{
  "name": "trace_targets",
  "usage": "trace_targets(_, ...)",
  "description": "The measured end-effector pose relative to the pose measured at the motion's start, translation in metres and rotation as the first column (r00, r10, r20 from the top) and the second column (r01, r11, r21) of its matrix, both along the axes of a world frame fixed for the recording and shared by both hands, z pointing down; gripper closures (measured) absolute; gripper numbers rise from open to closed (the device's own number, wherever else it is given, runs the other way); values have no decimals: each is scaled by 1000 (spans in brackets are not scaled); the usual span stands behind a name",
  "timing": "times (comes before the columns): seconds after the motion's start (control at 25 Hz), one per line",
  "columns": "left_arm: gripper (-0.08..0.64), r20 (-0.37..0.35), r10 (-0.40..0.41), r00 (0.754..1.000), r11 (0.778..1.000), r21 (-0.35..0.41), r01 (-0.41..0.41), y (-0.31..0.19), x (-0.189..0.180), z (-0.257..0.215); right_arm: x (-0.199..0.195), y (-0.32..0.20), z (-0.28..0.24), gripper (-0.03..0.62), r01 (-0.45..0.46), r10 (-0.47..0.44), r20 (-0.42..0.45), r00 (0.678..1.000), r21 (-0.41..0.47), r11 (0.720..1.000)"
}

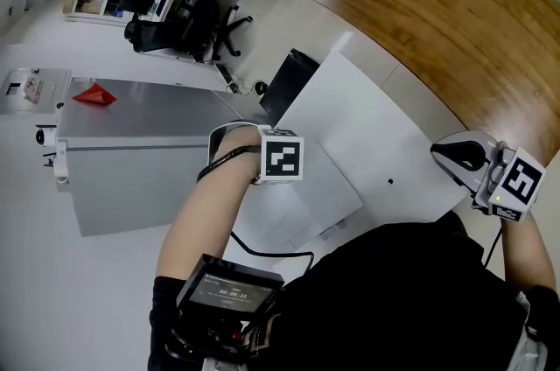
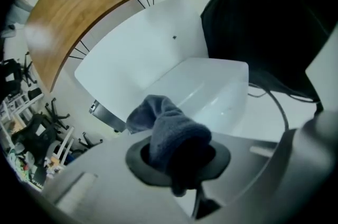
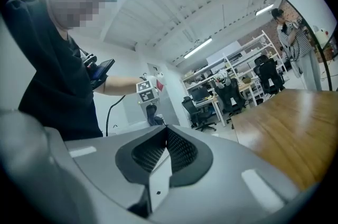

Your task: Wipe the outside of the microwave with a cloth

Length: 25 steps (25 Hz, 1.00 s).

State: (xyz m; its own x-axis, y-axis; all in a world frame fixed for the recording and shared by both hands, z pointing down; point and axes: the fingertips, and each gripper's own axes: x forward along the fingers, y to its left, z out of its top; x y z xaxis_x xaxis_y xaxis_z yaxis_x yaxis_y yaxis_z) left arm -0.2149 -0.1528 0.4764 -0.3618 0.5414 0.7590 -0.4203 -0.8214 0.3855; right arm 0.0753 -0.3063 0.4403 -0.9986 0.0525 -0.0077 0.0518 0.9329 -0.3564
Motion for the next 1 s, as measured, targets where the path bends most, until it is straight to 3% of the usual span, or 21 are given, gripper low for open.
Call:
trace_targets(0.12,505,8,26,1000,997,-66,-25,-2,3,19,3,-1,5,586,-11,12,-14,1000,2,1000)
trace_targets(0.24,506,-17,14,1000,990,-143,-17,0,10,69,18,-5,21,586,-45,44,-44,998,-12,999)
trace_targets(0.44,506,-21,8,1000,962,-274,-13,10,15,147,62,-1,49,586,-137,128,-124,984,-69,988)
trace_targets(0.64,505,-24,40,999,951,-305,-46,18,24,171,89,10,51,586,-189,176,-141,974,-87,978)
trace_targets(0.76,505,-75,37,996,968,-244,-54,12,46,142,88,10,39,586,-178,169,-113,979,-76,981)
trace_targets(0.88,505,-128,58,990,989,-128,-74,0,65,72,69,7,21,586,-137,134,-69,989,-45,990)
trace_targets(1.0,505,-122,95,988,989,-98,-107,10,66,11,43,6,5,586,-81,81,-24,996,-13,997)
